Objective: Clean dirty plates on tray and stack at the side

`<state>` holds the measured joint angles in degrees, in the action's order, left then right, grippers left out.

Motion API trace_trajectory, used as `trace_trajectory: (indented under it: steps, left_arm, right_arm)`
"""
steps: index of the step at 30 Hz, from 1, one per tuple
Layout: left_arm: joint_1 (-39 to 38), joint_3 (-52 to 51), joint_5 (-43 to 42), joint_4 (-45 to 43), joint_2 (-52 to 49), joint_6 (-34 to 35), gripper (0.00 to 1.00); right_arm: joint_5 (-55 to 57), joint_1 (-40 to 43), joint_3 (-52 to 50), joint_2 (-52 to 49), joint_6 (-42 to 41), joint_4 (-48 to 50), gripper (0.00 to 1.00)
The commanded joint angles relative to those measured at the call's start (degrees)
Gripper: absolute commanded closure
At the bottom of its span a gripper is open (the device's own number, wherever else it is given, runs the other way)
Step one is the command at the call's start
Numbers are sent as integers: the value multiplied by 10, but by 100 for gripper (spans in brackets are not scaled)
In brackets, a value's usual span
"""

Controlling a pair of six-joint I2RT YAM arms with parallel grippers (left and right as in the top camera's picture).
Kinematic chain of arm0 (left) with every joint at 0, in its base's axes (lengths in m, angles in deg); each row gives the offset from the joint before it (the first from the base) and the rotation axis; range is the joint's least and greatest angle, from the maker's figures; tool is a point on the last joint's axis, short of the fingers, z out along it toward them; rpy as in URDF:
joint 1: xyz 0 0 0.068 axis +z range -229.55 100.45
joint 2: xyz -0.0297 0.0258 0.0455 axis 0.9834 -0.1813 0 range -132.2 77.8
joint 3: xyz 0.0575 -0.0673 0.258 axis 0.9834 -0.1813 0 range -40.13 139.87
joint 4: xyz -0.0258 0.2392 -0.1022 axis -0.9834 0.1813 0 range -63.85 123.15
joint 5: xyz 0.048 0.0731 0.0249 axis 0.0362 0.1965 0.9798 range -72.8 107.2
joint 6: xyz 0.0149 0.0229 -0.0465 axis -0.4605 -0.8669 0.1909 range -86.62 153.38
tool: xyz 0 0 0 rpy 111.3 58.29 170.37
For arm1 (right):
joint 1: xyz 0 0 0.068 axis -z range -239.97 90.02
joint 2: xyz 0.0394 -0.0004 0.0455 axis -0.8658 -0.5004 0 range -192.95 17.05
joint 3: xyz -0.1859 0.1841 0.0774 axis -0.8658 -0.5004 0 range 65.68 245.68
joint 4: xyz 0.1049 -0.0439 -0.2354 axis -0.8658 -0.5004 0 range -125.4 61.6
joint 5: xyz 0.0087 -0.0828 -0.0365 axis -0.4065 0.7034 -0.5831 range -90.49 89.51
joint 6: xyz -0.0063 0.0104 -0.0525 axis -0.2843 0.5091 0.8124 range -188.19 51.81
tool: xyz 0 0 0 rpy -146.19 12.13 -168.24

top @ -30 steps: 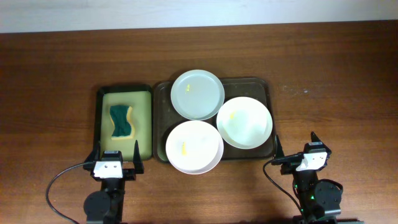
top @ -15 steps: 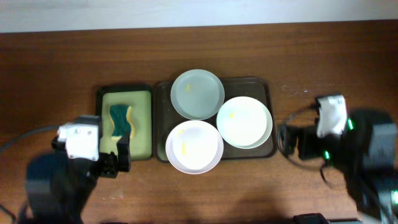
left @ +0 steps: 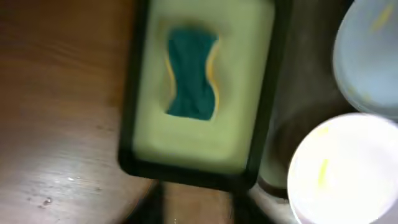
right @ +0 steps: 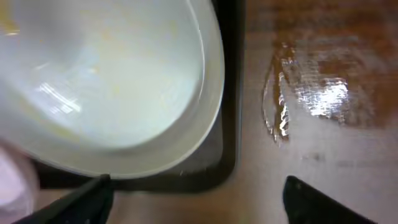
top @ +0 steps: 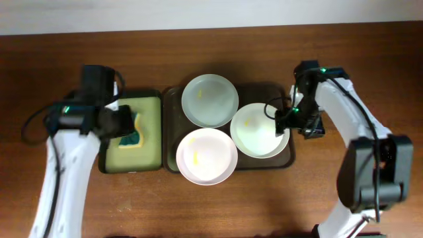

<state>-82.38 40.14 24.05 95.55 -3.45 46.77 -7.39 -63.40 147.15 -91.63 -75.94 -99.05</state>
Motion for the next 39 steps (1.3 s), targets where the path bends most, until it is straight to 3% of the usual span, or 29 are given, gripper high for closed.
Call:
trace_trajectory:
  steps: [1,3,4,6,7,8,9,10,11,12,15,17,18,24,31,36,39]
  left_arm:
    - [0,7,56,1,54,29,40]
    - [0,0,61,1,48,29,40]
    - [0,0,61,1,44,29,39]
    - [0,0,63,14,39,29,39]
    - [0,-1,65,13,37,34,40]
    - [0,-1,65,10,33,51,40]
    - [0,-2,64,9,30,54,40]
    - [0,-5,64,9,26,55,39]
    - [0,-8,64,10,22,55,39]
    - [0,-16,61,13,15,55,44]
    - [0,-41,61,7,15,55,42]
    - [0,-43,61,-3,15,65,42]
    - [0,-43,61,-5,14,65,42]
    - [0,-43,61,-6,14,65,41]
    - [0,-43,61,-5,14,65,52]
    - [0,-43,61,-6,14,65,53]
    - [0,-43,61,-5,14,65,51]
  right_arm:
    - [-3,1,1,-25,-5,29,2]
    - [-63,6,9,-26,0,53,5]
    - [-71,22,35,-25,4,35,57]
    - [-78,82,115,-12,1,-61,92]
    - [-81,105,125,11,2,-90,93]
    - [-81,114,108,45,2,-98,82]
    - [-81,109,88,57,2,-97,63]
    - [-76,101,64,63,2,-93,57]
    - [-59,92,30,64,1,-82,57]
    - [-61,83,-43,64,-8,-21,57]
    - [-101,82,-152,64,-18,121,58]
    - [-102,82,-157,64,-18,141,66]
    - [-115,82,-157,64,-18,149,76]
    - [-126,82,-192,62,-33,212,76]
    - [-126,82,-200,62,-40,241,81]
    - [-129,82,-224,62,-53,275,83]
    - [-129,82,-224,62,-52,276,96]
